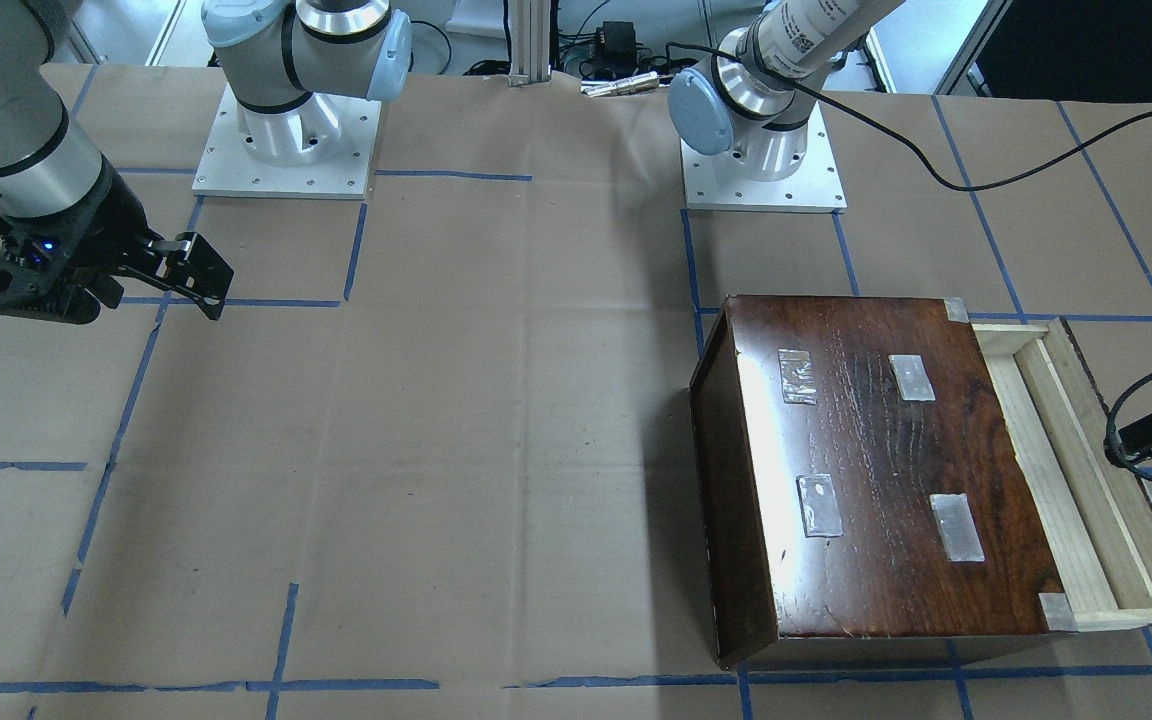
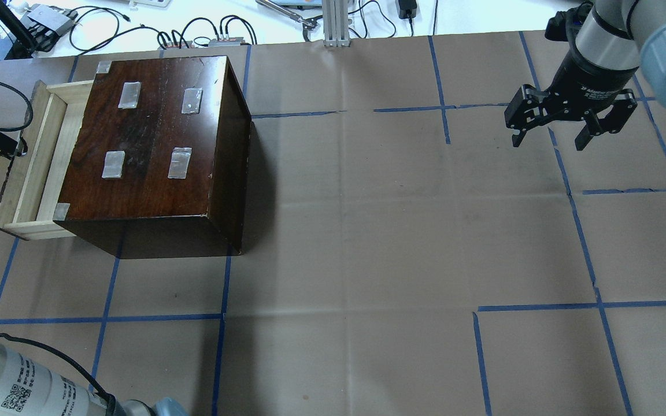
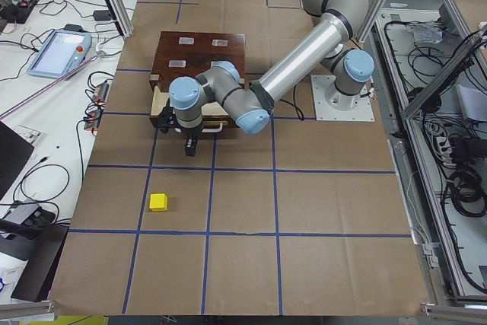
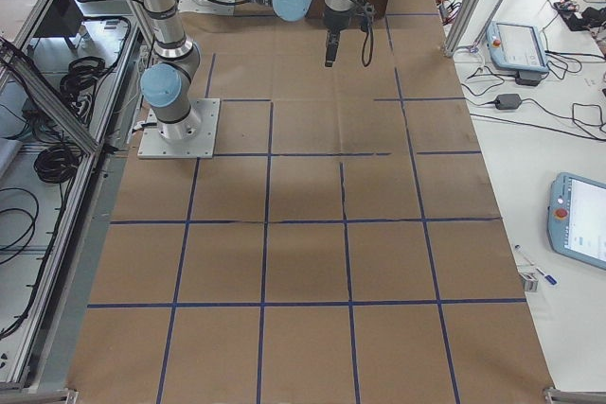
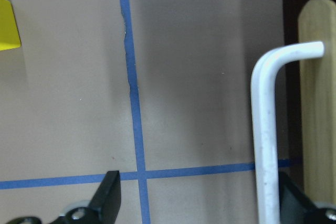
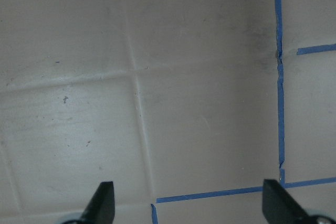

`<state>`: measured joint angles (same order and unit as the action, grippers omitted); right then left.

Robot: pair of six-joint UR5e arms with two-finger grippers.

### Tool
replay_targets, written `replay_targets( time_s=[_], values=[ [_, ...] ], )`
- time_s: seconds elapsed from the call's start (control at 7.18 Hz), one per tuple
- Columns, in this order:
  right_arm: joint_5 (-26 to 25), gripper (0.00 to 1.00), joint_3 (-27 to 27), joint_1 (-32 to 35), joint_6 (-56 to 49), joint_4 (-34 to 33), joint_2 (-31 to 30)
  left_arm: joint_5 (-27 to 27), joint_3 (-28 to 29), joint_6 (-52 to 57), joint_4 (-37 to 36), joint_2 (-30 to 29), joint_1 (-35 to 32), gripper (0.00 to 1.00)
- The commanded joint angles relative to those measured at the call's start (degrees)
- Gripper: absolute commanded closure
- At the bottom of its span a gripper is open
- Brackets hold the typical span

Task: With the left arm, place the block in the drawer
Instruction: 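Release the handle and move the left gripper over the yellow cube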

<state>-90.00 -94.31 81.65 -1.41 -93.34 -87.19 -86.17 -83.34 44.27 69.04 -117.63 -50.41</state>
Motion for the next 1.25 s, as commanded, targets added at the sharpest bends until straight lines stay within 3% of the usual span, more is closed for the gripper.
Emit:
replay_targets(
  time_s=[0.0, 0.7, 1.11],
  values=[
    [0.0, 0.0, 0.1, 0.0, 0.0, 0.0, 0.0, -0.1, 0.8, 1.0, -0.1, -0.1, 1.5, 0.02],
    [0.0, 0.0, 0.0, 0.0, 0.0, 0.0, 0.0, -0.1, 4.5, 1.3, 2.5, 2.1, 1.7, 0.02],
    [0.0, 0.0, 0.1, 0.0, 0.0, 0.0, 0.0, 0.1, 9.5, 1.3, 2.6, 0.0, 1.7, 0.02]
  ],
)
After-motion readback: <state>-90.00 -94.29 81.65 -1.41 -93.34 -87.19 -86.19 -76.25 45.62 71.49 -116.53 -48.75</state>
